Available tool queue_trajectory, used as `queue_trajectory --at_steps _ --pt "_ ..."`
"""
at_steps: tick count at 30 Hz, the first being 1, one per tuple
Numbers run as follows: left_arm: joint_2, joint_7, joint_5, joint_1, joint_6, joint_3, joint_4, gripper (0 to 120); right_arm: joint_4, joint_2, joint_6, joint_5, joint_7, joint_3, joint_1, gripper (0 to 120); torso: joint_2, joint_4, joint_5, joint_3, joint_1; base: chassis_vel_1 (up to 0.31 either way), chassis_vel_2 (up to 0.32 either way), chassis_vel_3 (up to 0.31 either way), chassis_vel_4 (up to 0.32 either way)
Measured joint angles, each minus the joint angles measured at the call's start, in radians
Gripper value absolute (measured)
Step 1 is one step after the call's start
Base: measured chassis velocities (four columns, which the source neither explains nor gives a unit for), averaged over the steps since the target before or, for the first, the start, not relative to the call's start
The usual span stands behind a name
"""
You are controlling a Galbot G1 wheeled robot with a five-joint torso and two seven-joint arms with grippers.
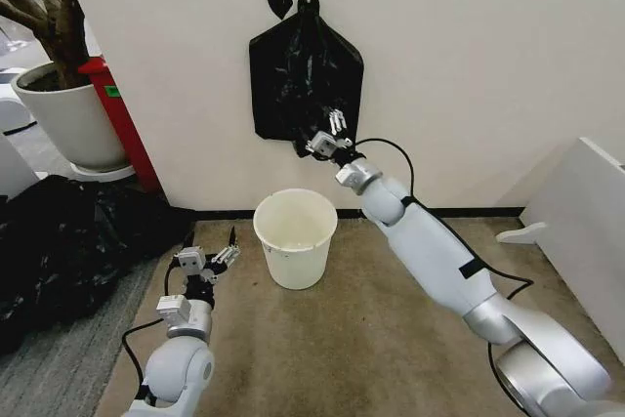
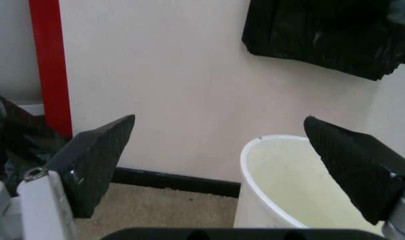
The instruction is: Place the garbage bag over the trash bin.
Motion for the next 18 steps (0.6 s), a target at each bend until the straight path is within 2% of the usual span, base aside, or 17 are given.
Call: queue_trajectory --at_steps 7,18 --pt "-0.002 0.000 0.001 0.001 0.000 0.002 -0.006 100 0.005 -0.010 -0.086 -0.013 0.066 0.006 -0.002 67 0.000 0.0001 -0.0001 0.000 0.000 0.000 0.000 0.000 0.000" --pt "0.002 -0.001 0.001 0.002 0.000 0.002 -0.015 100 0.034 -0.014 -0.170 0.064 0.150 -0.009 -0.011 26 0.000 0.0002 -0.0002 0.000 0.000 0.000 0.000 0.000 0.000"
